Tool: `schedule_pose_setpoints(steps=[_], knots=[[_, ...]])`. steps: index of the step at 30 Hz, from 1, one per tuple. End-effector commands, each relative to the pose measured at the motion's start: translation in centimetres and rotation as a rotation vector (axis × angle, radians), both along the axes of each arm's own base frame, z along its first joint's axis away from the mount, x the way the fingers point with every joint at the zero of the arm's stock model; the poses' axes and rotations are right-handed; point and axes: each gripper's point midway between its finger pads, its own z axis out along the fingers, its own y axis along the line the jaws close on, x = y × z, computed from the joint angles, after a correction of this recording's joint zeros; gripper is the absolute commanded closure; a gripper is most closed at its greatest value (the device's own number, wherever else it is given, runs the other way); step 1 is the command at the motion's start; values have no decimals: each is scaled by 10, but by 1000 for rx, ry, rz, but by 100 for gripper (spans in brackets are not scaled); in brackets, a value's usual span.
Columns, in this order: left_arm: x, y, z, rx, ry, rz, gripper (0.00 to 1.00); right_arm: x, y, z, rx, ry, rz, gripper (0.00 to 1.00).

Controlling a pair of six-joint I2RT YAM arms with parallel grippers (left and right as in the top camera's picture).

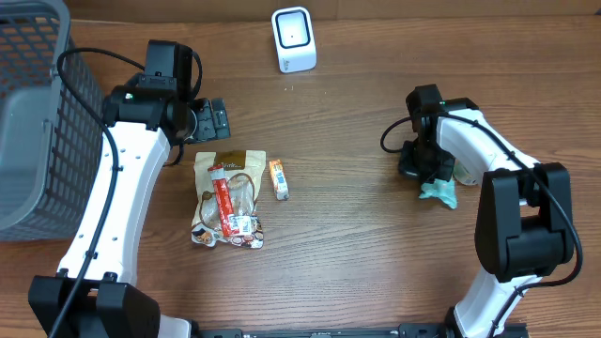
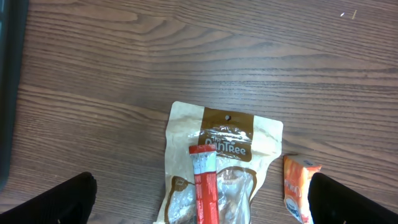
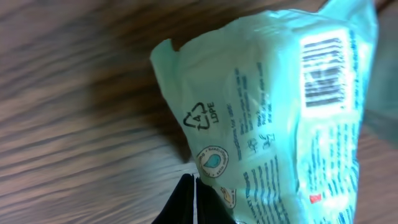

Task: Scan the item barcode
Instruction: 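Open the right gripper and release the teal packet on the table, then move the right gripper over the small orange packet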

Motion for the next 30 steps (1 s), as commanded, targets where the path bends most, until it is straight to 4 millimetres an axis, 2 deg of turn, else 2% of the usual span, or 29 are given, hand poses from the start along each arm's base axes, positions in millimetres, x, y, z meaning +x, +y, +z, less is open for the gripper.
schedule_pose_setpoints(steps=[1, 5, 8, 13, 18, 21, 23, 26, 29, 30], knots=[[4, -4, 4, -12, -13, 4, 0, -1, -22, 1, -122, -1, 10, 96], [4, -4, 4, -12, -13, 4, 0, 2, -22, 1, -122, -12, 9, 96], [4, -4, 4, -12, -13, 4, 0, -3, -11, 7, -62, 23, 6, 96], [4, -4, 4, -12, -13, 4, 0, 14, 23, 46, 128, 0, 6, 96], [4, -4, 4, -12, -13, 4, 0, 26, 101, 90, 513, -68, 176, 96], [4, -4, 4, -12, -13, 4, 0, 25, 135, 97, 612, -85, 243, 93], [4, -4, 4, -12, -13, 4, 0, 23, 153, 95, 622, -94, 293, 87], [4, -4, 4, -12, -13, 4, 0, 20, 183, 94, 634, -115, 380, 69], [4, -4, 4, -11, -13, 4, 0, 17, 215, 95, 651, -152, 470, 62], [4, -4, 4, -12, -13, 4, 0, 15, 227, 96, 658, -164, 490, 55]])
